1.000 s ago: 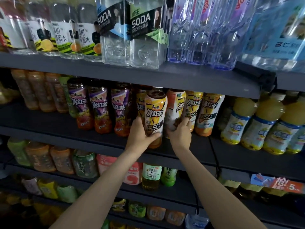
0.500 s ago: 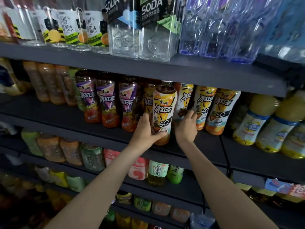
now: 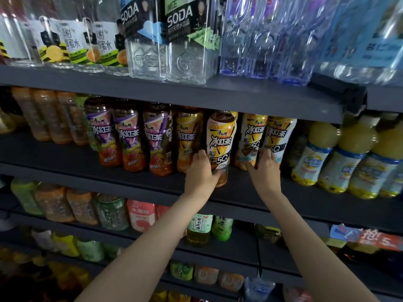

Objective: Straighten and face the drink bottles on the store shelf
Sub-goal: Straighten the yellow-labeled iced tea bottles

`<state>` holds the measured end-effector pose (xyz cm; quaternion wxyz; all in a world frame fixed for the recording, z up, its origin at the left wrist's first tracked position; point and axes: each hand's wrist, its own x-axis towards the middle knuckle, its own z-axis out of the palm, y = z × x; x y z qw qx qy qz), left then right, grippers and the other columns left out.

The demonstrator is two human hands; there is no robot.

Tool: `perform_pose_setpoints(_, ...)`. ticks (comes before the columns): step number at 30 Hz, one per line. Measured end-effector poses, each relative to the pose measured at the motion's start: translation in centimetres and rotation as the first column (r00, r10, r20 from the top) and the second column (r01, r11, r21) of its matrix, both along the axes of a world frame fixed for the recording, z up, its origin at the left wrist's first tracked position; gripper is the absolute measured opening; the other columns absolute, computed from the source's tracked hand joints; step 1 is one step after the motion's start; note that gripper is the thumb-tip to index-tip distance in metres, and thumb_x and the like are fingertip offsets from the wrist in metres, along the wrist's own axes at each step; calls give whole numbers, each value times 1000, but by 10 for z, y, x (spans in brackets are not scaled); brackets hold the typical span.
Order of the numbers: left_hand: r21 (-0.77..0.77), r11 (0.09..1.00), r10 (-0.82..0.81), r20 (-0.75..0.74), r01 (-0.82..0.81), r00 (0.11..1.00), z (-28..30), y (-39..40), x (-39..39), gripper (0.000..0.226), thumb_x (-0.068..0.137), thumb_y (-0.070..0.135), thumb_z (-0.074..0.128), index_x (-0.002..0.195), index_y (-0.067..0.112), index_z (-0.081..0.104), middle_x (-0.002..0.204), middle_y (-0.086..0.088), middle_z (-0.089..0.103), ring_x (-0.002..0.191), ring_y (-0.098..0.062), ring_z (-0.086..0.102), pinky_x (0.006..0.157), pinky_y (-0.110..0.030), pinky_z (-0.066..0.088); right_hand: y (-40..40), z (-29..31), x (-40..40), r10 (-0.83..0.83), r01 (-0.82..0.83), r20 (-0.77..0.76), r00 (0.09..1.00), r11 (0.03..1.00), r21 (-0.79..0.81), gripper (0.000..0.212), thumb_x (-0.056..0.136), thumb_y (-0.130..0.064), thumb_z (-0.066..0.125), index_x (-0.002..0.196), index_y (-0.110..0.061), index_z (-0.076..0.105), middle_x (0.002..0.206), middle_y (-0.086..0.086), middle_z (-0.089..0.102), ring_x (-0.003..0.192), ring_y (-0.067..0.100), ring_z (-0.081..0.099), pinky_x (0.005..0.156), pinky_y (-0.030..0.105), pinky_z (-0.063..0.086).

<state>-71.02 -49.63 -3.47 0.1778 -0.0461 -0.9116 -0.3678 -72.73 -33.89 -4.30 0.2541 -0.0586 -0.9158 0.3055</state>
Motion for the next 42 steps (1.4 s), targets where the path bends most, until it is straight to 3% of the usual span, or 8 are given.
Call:
perform_pose_setpoints(4,-37,999,24,79,-22,997,3,16,-12,47,90,19,59,127,3,35,127,-14,48,114,-32,53,89,-38,43,1,10,-9,17,-19,-21,1000,995,-99,69,92,-28,61,144,3,28,138,20,47,127,33,44,96,32,37)
perform_pose_setpoints(12,-71,996,53,100,-46,994,-1,20,-28,48,94,9,48,136,4,26,135,-15,43,119,-32,50,92,-37,42,-29,8,-42,-132,112,-28,991,922,-371,61,87,-14,66,134,3,31,136,21,45,122,36,47,91,37,42)
perform_pose_setpoints(23,-59,998,34,106,-28,994,-9,14,-36,48,92,14,56,133,5,32,131,-14,49,117,-29,52,93,-36,43,-22,-4,-31,-133,135,19,991,980,-146,61,86,-24,66,130,1,32,125,19,43,109,39,52,78,40,46)
perform_pose_setpoints(27,-99,995,1,-100,-10,995,-27,5,1,56,92,11,54,142,7,29,140,-11,41,124,-26,47,95,-29,41,-17,-8,6,-71,68,-16,997,991,-112,65,80,-26,73,126,2,36,125,18,42,117,37,45,88,41,44)
perform_pose_setpoints(32,-19,991,-131,-215,130,968,-33,-17,20,52,87,10,61,135,6,39,135,-12,46,120,-25,50,93,-27,41,-15,6,41,51,-60,-40,998,955,-290,73,72,-31,81,124,-3,39,123,15,49,117,31,46,92,39,43)
perform_pose_setpoints(36,337,872,-397,60,355,916,-18,-19,32,52,82,18,70,128,13,45,121,2,55,115,-11,51,95,-23,42,-21,26,59,76,-97,-71,995,919,-382,55,69,-32,83,107,-11,49,100,2,59,92,17,54,69,23,40)
perform_pose_setpoints(39,432,789,-564,226,437,794,-11,-23,41,47,73,29,78,112,25,52,113,8,60,111,-13,56,95,-23,42,-22,30,75,123,-120,-33,992,807,-578,43,68,-34,83,96,-21,53,95,-4,65,87,13,60,69,25,48)
perform_pose_setpoints(42,555,731,-618,294,396,729,1,-39,54,50,70,32,73,114,27,52,118,4,60,111,-12,57,95,-26,45,-24,34,93,184,-162,-71,980,551,-818,33,74,-33,79,97,-20,61,99,0,71,93,18,66,80,33,55)
